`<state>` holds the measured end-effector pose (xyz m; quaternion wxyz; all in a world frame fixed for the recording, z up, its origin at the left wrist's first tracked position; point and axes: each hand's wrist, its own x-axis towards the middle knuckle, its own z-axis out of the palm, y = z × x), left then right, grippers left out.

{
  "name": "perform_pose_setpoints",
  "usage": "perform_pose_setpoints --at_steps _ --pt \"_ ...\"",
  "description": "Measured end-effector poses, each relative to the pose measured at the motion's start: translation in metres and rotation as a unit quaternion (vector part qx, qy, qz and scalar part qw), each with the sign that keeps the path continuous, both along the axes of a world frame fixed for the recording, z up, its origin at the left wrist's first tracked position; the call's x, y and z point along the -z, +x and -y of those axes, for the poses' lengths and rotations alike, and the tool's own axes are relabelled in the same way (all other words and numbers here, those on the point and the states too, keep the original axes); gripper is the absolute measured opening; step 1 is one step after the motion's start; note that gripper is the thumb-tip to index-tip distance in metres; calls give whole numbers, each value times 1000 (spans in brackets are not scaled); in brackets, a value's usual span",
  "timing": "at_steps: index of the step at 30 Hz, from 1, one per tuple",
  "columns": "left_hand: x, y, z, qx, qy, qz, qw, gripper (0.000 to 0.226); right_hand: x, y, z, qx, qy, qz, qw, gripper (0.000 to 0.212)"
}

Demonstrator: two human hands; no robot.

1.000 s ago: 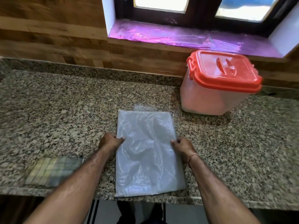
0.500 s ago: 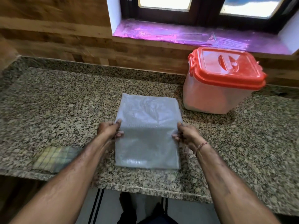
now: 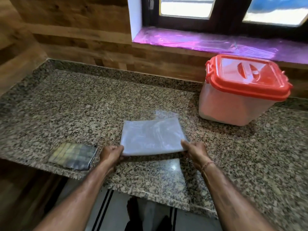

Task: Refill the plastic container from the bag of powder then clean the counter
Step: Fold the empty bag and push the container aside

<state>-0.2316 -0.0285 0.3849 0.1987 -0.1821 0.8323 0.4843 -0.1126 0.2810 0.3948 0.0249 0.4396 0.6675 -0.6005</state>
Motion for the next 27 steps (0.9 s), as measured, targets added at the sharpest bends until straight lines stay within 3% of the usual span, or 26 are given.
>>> perform_pose_setpoints --at_steps 2,5,8,11,15,17,18,20,22,27 --pt "10 11 5 14 -14 40 999 25 11 8 5 9 12 16 1000 39" --pt "12 19 7 73 -80 24 994 38 17 13 10 10 47 42 998 41" --pt "6 25 3 123 -150 24 981 38 19 13 16 55 55 28 997 29" --pt "6 28 0 161 -173 63 970 35 22 13 28 143 -55 -22 988 14" --pt "2 37 -2 200 -137 117 963 34 28 14 60 171 -211 -24 962 15" --pt "-1 39 -4 223 -186 79 954 44 32 11 77 165 -227 -7 960 17" --pt "0 38 -4 240 -252 14 937 58 32 8 83 166 -219 0 962 16" --pt "4 27 -5 296 -350 -146 877 102 34 3 89 181 -186 2 966 14" --pt "4 8 -10 368 -347 -226 832 119 35 -1 90 194 -158 -4 968 16" --pt "3 -43 -33 489 -277 -150 813 110 25 -5 80 187 -179 -40 965 23"
